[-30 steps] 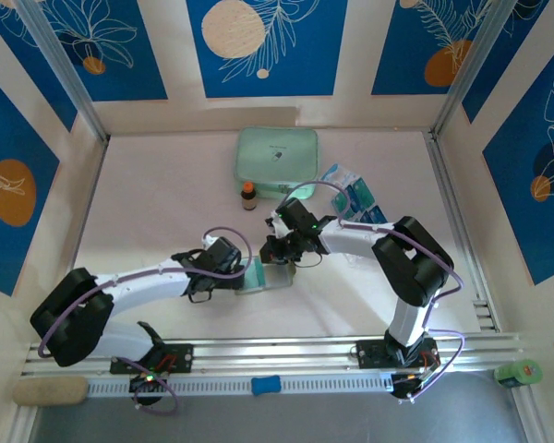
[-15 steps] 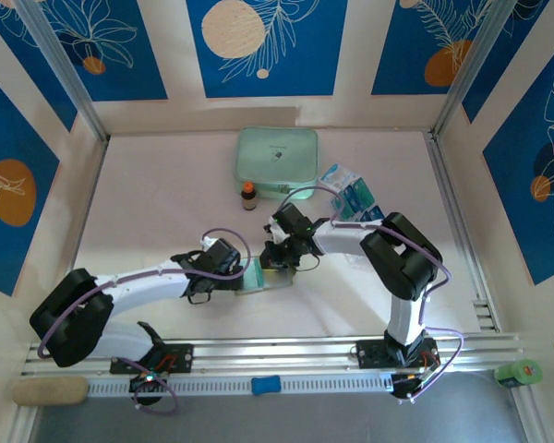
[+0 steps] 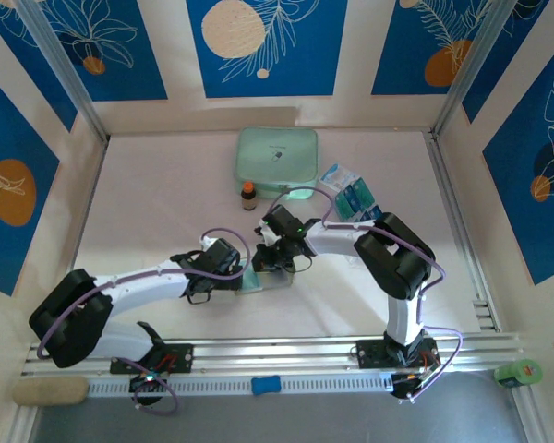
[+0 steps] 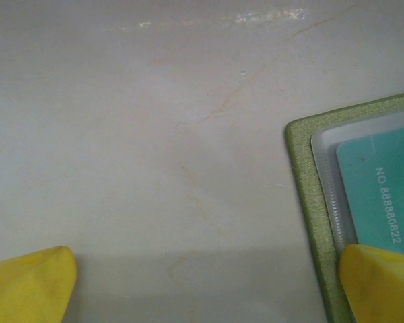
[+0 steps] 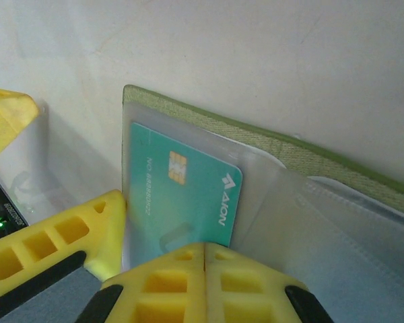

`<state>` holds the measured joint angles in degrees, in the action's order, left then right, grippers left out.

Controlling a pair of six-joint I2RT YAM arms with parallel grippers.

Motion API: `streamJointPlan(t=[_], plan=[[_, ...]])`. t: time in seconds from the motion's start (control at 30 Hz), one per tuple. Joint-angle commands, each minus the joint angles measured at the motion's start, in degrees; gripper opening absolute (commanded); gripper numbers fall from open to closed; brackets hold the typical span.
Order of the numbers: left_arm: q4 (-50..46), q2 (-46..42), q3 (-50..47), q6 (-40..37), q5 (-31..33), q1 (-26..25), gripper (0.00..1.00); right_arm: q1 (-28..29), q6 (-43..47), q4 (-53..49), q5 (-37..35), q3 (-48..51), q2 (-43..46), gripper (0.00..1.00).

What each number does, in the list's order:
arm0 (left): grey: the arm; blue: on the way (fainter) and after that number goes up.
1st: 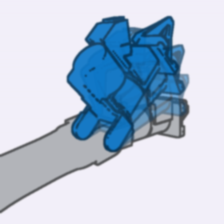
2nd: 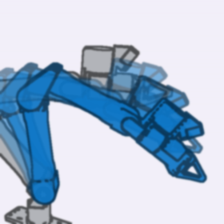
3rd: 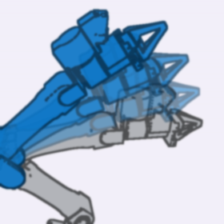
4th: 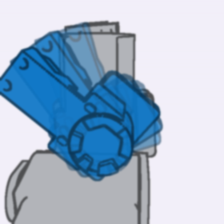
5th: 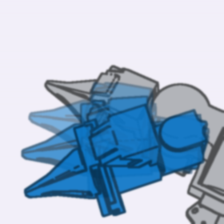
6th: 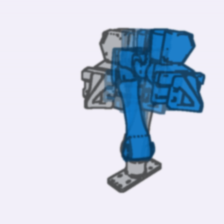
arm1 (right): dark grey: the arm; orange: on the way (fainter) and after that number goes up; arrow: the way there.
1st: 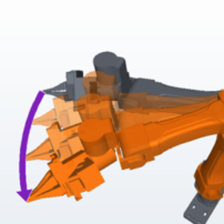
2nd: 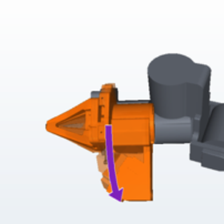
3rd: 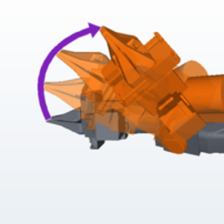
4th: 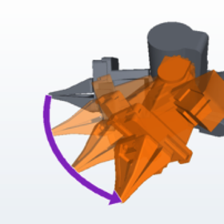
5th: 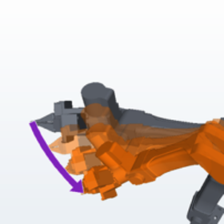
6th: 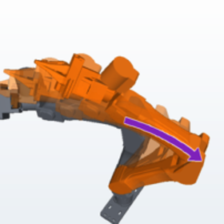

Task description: Put the credit cards into the card holder

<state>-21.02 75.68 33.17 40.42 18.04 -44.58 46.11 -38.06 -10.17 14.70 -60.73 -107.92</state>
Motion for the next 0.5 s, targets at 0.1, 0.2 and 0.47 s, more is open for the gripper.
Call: streamJointPlan(t=[0.1, 0.2, 0.47], plan=[[-2.6, -3.5, 1.5, 0.4, 1.3, 1.5, 1.00, 0.6, 1.6, -5.0, -1.2, -1.8, 1.1, 0.01], [-2.0, -3.6, 0.6, 0.6, 0.7, 1.7, 1.00, 0.2, 2.0, -5.9, -1.6, -1.9, 2.7, 0.01], [-0.3, -1.6, -1.4, 1.3, 0.1, 1.7, 1.00, -0.1, 2.5, -7.6, -2.5, -1.8, 6.3, 0.02]])
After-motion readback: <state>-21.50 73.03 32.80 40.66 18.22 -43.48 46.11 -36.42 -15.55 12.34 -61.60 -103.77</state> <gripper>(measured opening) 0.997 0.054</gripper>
